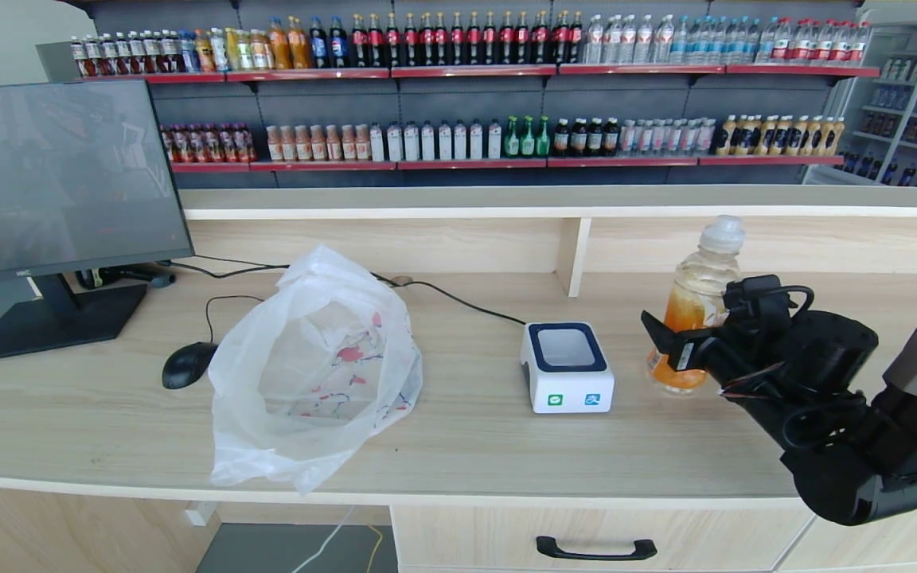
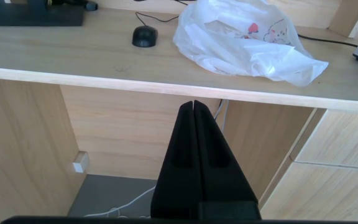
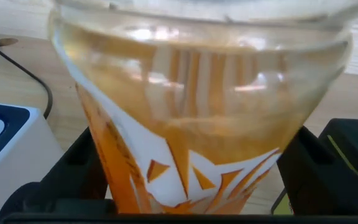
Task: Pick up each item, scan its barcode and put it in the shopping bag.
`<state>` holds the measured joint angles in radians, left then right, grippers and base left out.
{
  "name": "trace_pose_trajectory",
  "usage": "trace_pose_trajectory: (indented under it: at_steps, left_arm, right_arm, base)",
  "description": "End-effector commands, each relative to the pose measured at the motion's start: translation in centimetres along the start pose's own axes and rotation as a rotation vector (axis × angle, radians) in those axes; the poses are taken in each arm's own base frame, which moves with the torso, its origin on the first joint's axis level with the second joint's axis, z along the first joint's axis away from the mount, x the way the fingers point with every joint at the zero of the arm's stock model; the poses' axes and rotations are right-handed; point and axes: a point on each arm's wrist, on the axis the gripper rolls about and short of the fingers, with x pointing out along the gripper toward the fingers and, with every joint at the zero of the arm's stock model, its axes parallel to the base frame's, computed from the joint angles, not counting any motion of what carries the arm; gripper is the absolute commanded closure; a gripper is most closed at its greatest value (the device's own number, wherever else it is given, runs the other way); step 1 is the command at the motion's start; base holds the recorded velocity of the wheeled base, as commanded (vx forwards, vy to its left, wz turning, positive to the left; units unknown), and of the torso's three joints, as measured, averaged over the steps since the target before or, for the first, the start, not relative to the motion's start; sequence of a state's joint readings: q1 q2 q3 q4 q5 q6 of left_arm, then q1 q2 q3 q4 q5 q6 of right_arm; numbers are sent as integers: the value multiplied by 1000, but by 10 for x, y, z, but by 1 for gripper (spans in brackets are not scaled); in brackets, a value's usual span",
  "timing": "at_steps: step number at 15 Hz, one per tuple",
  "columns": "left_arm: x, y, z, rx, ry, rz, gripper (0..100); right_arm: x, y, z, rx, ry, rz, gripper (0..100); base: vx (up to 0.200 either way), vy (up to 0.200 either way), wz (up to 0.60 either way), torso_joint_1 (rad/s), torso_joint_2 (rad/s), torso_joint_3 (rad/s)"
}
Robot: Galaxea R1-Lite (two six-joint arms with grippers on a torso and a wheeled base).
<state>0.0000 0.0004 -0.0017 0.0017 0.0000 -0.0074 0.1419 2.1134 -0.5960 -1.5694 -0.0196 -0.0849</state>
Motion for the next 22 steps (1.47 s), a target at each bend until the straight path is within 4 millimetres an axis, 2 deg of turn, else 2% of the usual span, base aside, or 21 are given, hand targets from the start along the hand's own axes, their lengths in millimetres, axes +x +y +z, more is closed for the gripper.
trace_pose_trajectory:
  at_steps: [1,9,14,16,22]
  left_arm:
    - [0,0,0,0,0,0,100]
    - [0,0,0,0,0,0,100]
    - [0,0,0,0,0,0,100]
    - [0,0,0,0,0,0,100]
    - [0,0,0,0,0,0,100]
  right_arm:
    - [0,0,2,-1,-8,0,100]
    - [0,0,0,-4,-2,2,100]
    - [-1,0,7,-7,-23,-2,100]
    - [-2,-1,13,-5,-42,-3,100]
    - [-19,-6,51,-2,-144,-17,100]
  base:
    - [0,0,0,0,0,0]
    - [0,0,0,0,0,0]
    - [0,0,0,0,0,0]
    - [0,0,0,0,0,0]
    - [0,0,0,0,0,0]
